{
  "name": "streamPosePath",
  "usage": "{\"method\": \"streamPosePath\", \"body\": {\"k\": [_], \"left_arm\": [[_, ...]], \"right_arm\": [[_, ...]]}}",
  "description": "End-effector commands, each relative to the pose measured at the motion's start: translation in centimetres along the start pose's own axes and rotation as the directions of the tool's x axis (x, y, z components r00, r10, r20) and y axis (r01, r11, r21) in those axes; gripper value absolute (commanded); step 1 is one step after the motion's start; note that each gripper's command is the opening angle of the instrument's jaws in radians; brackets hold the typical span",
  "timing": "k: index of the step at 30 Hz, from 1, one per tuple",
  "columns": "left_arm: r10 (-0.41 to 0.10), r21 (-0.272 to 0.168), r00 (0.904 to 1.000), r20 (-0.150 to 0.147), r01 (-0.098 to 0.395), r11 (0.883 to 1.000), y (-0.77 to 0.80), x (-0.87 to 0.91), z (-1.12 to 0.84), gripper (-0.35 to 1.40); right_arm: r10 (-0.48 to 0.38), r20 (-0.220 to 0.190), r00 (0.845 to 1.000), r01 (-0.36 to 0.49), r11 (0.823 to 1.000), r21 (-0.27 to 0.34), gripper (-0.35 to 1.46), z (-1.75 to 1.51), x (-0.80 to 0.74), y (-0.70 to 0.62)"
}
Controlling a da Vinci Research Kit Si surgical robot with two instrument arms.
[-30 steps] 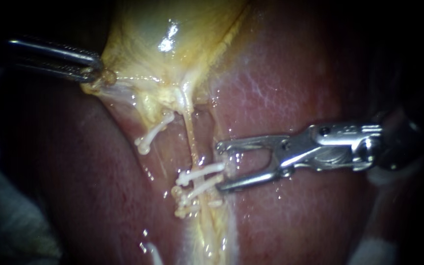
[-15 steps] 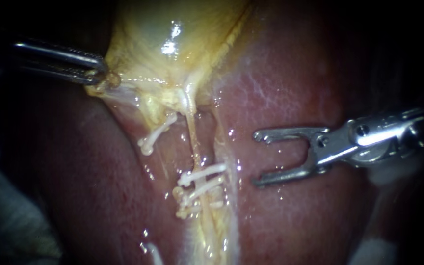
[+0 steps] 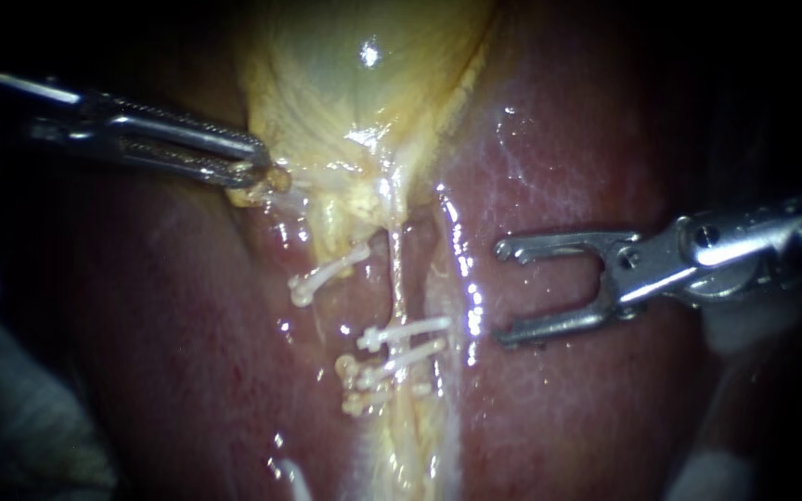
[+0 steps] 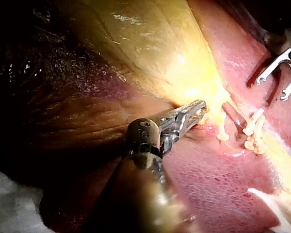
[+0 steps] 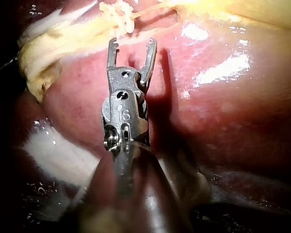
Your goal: Going back second clip right tube
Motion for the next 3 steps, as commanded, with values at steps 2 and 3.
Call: {"method": "streamPosePath", "body": {"k": [2, 3], "left_arm": [[-0.001, 0.0, 1.0, 0.001, 0.001, 1.0, -0.01, 0.01, -0.03, -0.35], [-0.001, -0.001, 1.0, 0.002, 0.001, 1.0, -0.01, 0.01, -0.04, -0.35]], "right_arm": [[0.001, 0.0, 1.0, -0.001, 1.0, -0.001, 0.5, -0.01, 0.01, 0.0], [0.001, 0.002, 1.0, -0.001, 1.0, 0.003, 0.5, -0.01, 0.02, 0.0]]}}
